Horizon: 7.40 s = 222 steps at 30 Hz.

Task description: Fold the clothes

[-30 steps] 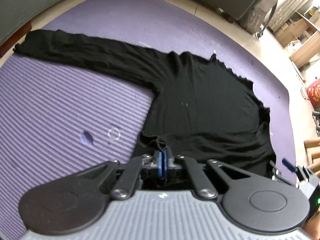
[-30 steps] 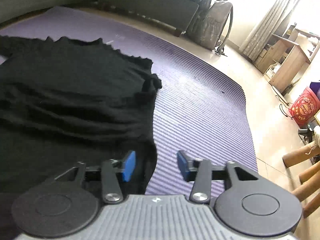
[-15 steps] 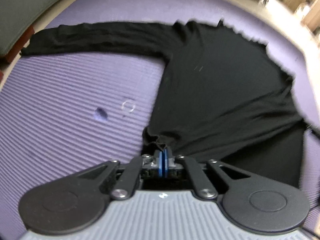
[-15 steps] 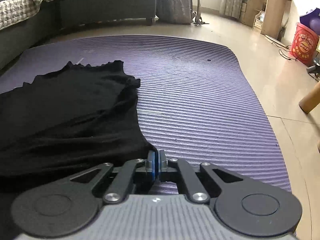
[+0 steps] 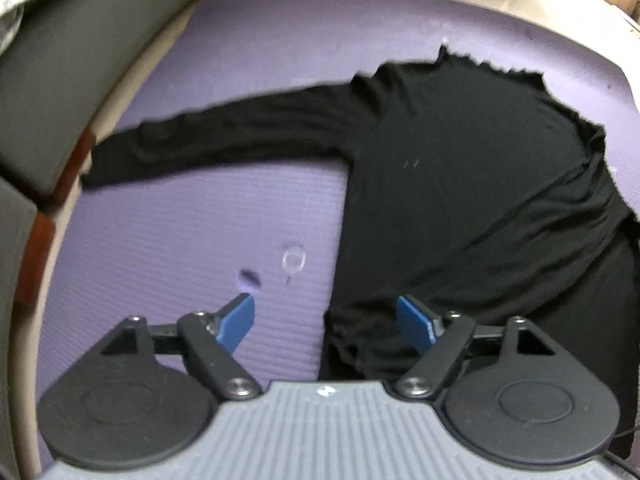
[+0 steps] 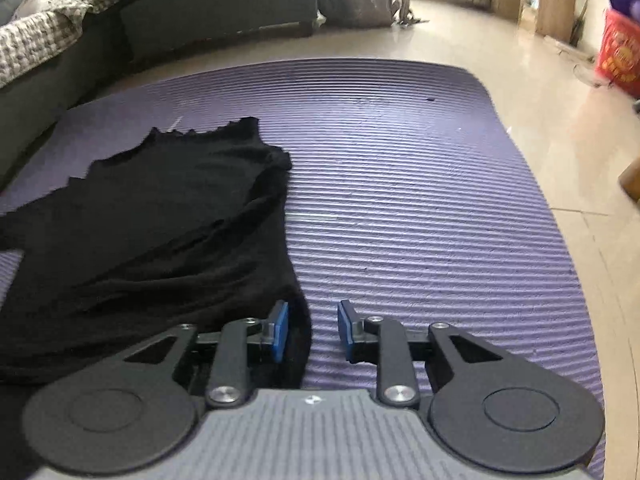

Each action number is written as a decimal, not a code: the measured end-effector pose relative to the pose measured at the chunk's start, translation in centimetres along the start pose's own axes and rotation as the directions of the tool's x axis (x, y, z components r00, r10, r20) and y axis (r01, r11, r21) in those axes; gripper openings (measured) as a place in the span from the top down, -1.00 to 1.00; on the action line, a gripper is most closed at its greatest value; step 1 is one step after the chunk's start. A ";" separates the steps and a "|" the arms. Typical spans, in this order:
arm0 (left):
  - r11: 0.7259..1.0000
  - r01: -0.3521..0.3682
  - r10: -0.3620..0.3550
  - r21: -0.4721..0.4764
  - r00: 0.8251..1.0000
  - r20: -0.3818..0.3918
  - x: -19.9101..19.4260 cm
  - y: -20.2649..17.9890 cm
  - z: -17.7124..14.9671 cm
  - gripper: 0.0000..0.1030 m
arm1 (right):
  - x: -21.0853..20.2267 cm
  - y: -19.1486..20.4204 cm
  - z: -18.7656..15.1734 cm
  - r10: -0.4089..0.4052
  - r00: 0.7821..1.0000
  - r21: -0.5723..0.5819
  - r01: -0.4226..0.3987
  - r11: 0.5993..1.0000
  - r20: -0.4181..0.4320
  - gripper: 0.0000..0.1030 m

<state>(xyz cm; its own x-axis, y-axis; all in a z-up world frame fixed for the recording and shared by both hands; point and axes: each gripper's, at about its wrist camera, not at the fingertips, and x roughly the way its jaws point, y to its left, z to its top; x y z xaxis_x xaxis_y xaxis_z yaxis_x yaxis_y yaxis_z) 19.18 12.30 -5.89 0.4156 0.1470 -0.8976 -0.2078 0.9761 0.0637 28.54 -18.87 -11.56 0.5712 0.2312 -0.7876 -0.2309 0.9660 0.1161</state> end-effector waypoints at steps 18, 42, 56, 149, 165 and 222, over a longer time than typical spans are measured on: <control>0.921 0.342 -0.380 0.187 0.896 0.229 4.5 -7.0 -0.9 -0.49 | 9.2 -2.9 8.7 0.212 0.977 0.398 -0.199 0.895 0.012 0.39; 0.929 0.339 -0.363 0.146 0.913 0.188 6.0 -5.1 -0.3 -0.48 | 6.5 -2.6 11.5 -0.008 1.000 0.324 0.005 0.946 0.007 0.42; 0.923 0.363 -0.380 0.123 0.912 0.156 6.4 -4.9 -0.4 -0.48 | 9.2 -1.5 11.6 0.096 0.995 0.412 -0.075 0.908 -0.031 0.65; 0.834 0.271 0.134 -0.481 0.746 0.652 6.1 18.2 3.9 0.93 | -4.6 8.0 -3.1 0.290 0.957 0.260 -0.286 0.922 0.022 -0.36; 0.873 0.461 -0.289 -0.157 0.750 0.594 2.4 7.7 4.2 0.93 | -4.4 7.1 -2.9 0.390 0.920 0.366 -0.377 0.851 0.042 -0.39; 0.700 0.692 -0.713 0.176 0.666 0.217 -4.3 -2.5 -5.2 0.51 | -7.7 6.6 -3.6 0.425 0.904 0.393 -0.406 0.825 0.043 0.94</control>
<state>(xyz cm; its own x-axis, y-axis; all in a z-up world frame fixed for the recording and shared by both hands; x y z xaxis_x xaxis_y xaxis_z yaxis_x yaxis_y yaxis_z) 13.33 8.39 -4.47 0.6174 -0.5635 -0.5489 0.2979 0.8132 -0.4999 19.75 -14.70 -6.92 0.4524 0.6243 -0.6369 -0.1131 0.7485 0.6534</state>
